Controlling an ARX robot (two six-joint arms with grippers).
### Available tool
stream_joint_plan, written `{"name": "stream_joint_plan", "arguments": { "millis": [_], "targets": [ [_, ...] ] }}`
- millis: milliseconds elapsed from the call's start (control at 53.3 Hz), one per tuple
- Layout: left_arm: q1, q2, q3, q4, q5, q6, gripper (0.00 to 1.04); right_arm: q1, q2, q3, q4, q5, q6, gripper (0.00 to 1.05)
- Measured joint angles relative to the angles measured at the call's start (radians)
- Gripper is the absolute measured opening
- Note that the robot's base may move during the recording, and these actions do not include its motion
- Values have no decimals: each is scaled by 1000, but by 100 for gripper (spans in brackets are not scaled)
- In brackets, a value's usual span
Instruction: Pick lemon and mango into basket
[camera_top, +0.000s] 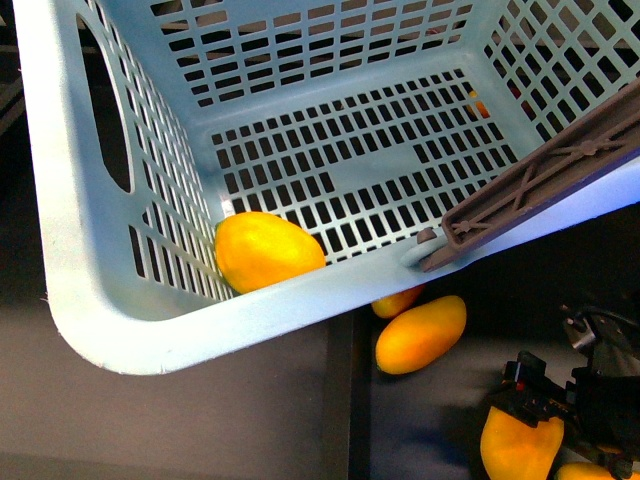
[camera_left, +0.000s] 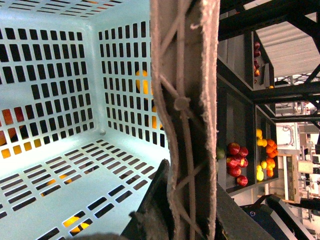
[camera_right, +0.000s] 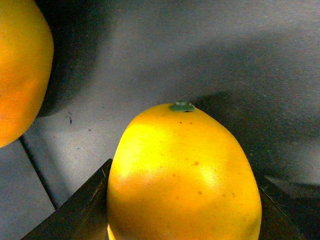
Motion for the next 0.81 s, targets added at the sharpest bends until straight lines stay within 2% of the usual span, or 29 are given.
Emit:
{"name": "stream_joint_plan", "arguments": {
  "millis": [94, 263, 356, 488, 619, 807],
  "targets": [
    [0, 0, 0, 0, -1, 0, 7, -35, -22, -12, -1, 0, 6, 62],
    [0, 0, 0, 0, -1, 0, 7, -157, -75, -19, -19, -7, -8, 62],
    [0, 0, 0, 0, -1, 0, 7, -293, -129, -16, -66, -1, -62, 62],
    [0, 0, 0, 0, -1, 0, 7, -427, -206, -11, -133, -12, -130, 62],
    [0, 0, 0, 0, 0, 0, 7, -602, -400, 6, -245, -127, -253, 62],
    [0, 0, 0, 0, -1, 0, 7, -700, -607, 14, -321, -286, -353, 62]
  ]
}}
